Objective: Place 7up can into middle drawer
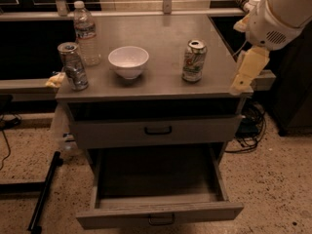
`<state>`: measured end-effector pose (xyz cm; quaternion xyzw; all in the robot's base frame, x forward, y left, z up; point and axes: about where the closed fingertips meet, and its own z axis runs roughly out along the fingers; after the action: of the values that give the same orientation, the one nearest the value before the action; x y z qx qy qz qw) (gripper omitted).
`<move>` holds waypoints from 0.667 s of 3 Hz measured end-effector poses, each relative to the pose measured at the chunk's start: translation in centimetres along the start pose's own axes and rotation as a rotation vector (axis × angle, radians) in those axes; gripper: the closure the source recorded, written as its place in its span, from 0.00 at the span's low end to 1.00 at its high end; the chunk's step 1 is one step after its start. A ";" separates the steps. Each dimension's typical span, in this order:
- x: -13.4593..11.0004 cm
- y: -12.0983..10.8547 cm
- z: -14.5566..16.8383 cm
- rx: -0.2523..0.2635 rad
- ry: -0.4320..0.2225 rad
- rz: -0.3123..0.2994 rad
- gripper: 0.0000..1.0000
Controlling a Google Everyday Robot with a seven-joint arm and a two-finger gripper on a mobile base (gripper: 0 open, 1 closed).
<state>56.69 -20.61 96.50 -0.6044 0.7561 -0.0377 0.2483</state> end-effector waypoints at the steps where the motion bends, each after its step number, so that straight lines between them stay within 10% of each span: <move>1: -1.8 -3.6 1.9 0.030 -0.057 -0.010 0.00; 2: -3.5 -6.2 3.8 0.030 -0.113 -0.011 0.00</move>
Offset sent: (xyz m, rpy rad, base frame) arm 0.1152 0.0382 0.0032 0.1518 -0.0851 0.0586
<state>64.34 -18.04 96.51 -0.6058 0.7369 -0.0162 0.2995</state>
